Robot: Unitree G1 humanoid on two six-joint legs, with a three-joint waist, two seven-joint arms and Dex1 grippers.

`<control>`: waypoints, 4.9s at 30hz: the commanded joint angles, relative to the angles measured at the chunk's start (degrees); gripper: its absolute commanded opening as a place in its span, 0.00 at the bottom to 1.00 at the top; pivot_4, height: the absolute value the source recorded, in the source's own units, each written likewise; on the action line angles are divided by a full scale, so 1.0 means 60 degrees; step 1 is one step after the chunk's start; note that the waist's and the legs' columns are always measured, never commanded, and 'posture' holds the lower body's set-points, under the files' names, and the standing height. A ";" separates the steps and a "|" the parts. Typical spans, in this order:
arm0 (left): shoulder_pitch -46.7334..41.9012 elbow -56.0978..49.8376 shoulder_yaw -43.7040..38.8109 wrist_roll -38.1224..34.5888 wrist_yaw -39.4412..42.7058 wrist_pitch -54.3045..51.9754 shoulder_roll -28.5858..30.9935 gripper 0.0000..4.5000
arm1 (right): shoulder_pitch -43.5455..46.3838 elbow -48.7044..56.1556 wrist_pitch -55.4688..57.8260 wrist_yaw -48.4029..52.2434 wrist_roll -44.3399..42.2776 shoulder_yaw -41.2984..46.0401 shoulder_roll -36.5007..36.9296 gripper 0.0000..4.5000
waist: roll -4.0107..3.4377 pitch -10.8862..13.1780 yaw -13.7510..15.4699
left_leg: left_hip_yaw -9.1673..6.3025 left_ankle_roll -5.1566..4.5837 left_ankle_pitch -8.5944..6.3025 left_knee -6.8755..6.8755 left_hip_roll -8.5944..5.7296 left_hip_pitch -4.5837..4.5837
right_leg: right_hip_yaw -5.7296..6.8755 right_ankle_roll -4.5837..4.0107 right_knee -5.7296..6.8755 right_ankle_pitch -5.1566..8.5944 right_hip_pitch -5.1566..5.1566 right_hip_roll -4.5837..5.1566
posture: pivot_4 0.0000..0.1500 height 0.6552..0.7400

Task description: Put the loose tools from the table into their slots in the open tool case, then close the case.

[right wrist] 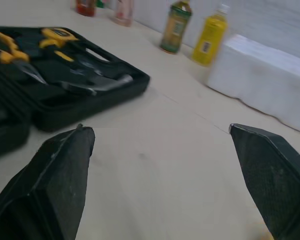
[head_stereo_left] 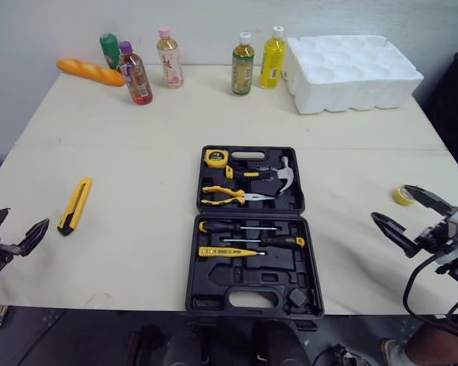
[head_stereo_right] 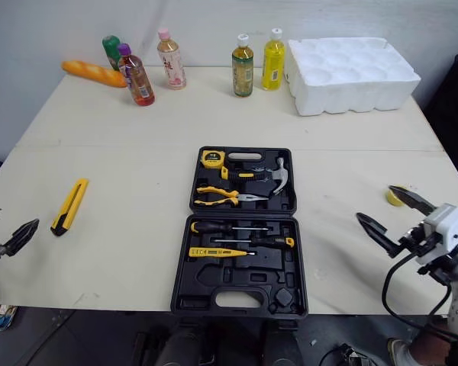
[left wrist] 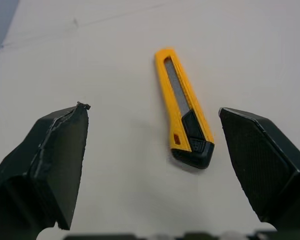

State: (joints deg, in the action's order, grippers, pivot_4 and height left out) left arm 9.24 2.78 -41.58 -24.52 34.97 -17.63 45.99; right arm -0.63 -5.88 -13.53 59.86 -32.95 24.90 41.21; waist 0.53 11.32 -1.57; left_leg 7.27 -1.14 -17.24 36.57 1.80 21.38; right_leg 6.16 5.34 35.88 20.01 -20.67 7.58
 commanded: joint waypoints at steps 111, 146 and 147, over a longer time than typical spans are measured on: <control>-0.6252 -0.5180 1.1142 0.0649 0.4170 -0.3943 -0.0739 0.28 | -0.1339 0.3593 0.1306 0.2594 -0.0202 -0.0545 0.1237 1.00 | 0.0053 0.0004 0.0366 | -0.0020 -0.0018 0.0036 0.0111 -0.0006 0.0030 | 0.0010 0.0001 0.0025 0.0000 0.0024 -0.0029 | 1.00 1.00; -0.7848 -0.4915 1.1991 0.1465 0.4494 -0.4626 -0.1089 0.80 | -0.1820 0.3607 0.0922 0.2537 -0.0132 -0.0470 0.0921 1.00 | 0.0053 0.0004 0.0484 | -0.0033 -0.0019 0.0040 0.0132 -0.0008 0.0032 | 0.0020 0.0002 0.0025 -0.0001 0.0038 -0.0036 | 1.00 1.00; -0.7846 -0.4810 1.1928 0.1488 0.4543 -0.4423 -0.1084 0.80 | -0.1815 0.3631 0.0935 0.2499 -0.0124 -0.0485 0.0914 1.00 | 0.0053 0.0004 0.0481 | -0.0033 -0.0019 0.0040 0.0135 -0.0008 0.0032 | 0.0020 0.0002 0.0027 -0.0001 0.0038 -0.0036 | 1.00 1.00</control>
State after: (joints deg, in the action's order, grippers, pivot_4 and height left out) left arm -37.37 -26.74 32.51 -14.55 60.61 -47.52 39.83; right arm -11.55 14.28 -7.38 75.53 -33.16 20.59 47.04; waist 0.85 11.34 1.31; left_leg 7.07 -1.26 -17.00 37.39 1.76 21.57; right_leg 6.28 5.35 36.05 20.01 -20.44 7.36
